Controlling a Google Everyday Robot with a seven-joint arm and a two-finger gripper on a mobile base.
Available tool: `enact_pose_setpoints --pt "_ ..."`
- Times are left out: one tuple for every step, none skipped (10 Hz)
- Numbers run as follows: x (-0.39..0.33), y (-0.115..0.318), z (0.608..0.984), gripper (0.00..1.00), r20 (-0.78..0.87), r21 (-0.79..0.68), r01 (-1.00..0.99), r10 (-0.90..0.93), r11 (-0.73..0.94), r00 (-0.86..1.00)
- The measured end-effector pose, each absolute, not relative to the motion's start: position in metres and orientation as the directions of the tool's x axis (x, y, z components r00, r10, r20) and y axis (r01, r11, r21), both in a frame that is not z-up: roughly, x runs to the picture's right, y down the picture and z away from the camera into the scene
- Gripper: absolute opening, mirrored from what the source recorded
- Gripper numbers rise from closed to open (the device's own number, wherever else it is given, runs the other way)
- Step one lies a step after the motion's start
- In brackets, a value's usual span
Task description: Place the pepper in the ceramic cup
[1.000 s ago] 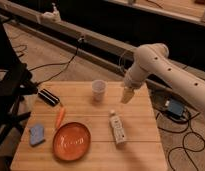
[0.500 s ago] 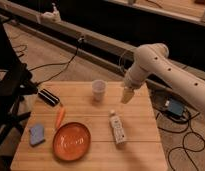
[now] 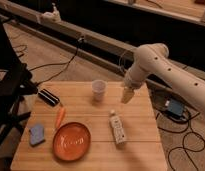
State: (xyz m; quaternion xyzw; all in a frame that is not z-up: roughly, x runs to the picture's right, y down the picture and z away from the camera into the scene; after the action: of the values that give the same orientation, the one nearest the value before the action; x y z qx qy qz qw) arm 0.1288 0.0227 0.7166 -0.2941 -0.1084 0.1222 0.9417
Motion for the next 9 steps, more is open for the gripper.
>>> enact_pose_setpoints --pt "0.129 0.023 0.717 0.64 0.132 -0.580 -0.166 0.294 0.797 0.947" --pt "0.129 0.023 0.717 0.64 0.132 -0.580 -0.166 0.294 0.797 0.947" --pt "0.129 0.023 0.717 0.64 0.132 -0.580 -0.166 0.294 0.797 0.947" --pt "0.129 0.023 0.717 0.64 0.132 -0.580 -0.166 0.294 0.797 0.947" --pt "0.129 0.023 0.717 0.64 0.132 -0.580 -0.166 0.294 0.797 0.947" --pt "0.129 0.023 0.717 0.64 0.132 -0.580 -0.166 0.293 0.797 0.947" --pt "0.129 0.021 0.717 0.64 0.132 -0.576 -0.165 0.291 0.800 0.948" --pt "0.125 0.015 0.717 0.64 0.150 -0.562 -0.139 0.266 0.815 0.952" --pt "0.110 0.006 0.717 0.64 0.186 -0.542 -0.080 0.212 0.837 0.959"
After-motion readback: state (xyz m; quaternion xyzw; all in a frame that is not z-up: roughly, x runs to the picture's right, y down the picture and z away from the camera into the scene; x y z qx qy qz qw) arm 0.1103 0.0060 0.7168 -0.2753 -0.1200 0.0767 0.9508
